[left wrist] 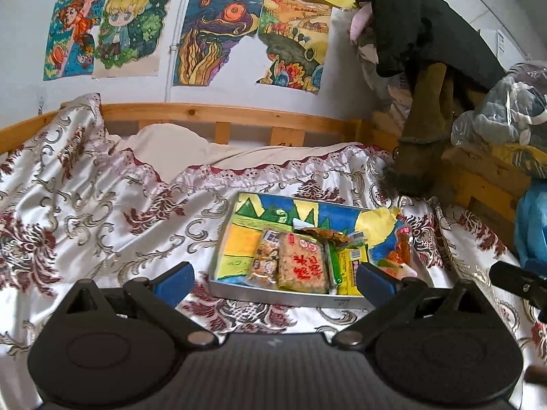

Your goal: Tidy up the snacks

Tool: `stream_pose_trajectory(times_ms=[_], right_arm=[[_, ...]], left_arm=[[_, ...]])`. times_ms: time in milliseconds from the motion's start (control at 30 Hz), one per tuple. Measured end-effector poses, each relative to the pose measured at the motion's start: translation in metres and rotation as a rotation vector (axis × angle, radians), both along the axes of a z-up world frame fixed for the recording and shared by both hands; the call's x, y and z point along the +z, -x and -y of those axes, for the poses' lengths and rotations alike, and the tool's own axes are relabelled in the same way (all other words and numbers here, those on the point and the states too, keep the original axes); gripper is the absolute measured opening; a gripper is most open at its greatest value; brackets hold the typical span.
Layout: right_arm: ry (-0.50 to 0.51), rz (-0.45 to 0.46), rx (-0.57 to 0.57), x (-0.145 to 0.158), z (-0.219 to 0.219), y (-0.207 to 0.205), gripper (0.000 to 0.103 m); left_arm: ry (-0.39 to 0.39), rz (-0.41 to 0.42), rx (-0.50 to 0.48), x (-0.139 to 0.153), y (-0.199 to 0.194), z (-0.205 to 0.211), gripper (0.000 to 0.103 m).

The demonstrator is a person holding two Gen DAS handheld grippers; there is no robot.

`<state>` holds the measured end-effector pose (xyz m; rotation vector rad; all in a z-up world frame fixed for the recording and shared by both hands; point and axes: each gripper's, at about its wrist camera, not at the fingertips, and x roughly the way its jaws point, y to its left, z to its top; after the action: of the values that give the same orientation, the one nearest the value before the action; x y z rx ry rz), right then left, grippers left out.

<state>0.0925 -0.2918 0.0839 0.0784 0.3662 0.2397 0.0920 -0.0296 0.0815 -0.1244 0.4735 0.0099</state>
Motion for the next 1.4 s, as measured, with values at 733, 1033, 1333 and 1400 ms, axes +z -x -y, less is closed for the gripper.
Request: stream_pose_trajectory(times_ms=[733,1033,1333,1400], right_arm=[[0.013,-0.062,-0.019,-0.018,-0.049,0.06,0.102],[0.046,-0.079,-0.021,-0.032,-0.059,0.065,0.102],[0.065,-0.1,-0.024,-0.046,-0.06,0.061,0.102],[0.064,-0.111,-0.028,-0.049,-0.06,0.06,0.102]], left_arm=[[-0.032,-0.033,0.064,-0.018,0.071,-0.042,0.103],[-0.035,-0.116,0.07,-0.046,0.069,-0.045,0.103],[-0.031,-0.135,0.068,-0.06,0.065,-0.047,0.103],[-0.03,-0.138,0.069,-0.062,0.063,-0.048,0.103]])
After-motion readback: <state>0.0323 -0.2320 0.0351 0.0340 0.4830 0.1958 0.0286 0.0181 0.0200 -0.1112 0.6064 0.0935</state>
